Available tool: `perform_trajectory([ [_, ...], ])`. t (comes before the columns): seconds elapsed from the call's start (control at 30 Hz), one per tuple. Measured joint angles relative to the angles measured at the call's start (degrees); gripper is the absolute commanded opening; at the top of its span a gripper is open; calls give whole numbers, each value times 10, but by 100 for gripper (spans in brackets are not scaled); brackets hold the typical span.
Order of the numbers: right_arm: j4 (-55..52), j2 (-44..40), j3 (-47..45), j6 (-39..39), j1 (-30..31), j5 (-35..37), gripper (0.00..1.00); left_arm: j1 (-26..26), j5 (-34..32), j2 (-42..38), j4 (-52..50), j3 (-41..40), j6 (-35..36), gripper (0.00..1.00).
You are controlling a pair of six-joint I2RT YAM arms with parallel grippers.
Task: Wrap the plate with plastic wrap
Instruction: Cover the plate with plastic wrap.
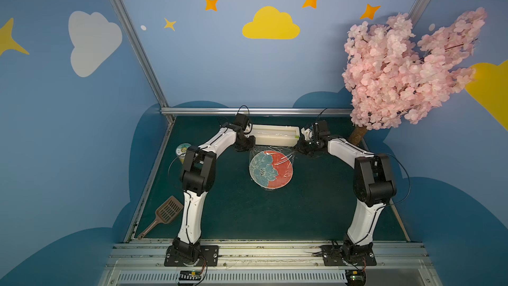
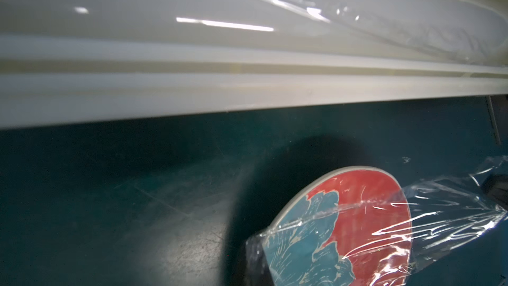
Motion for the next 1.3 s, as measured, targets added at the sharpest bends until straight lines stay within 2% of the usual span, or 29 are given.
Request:
perform_trajectory([
  [0.33,5,-4,2,-12,1,43,0,3,-21,6,3,20,-1,3],
  [0.8,6,75,72,1,4,68,0,9,-25,78,-4,72,-5,3],
  [1.3,23,129,64,7,14,85,0,16,4,113,-20,94,-8,3],
])
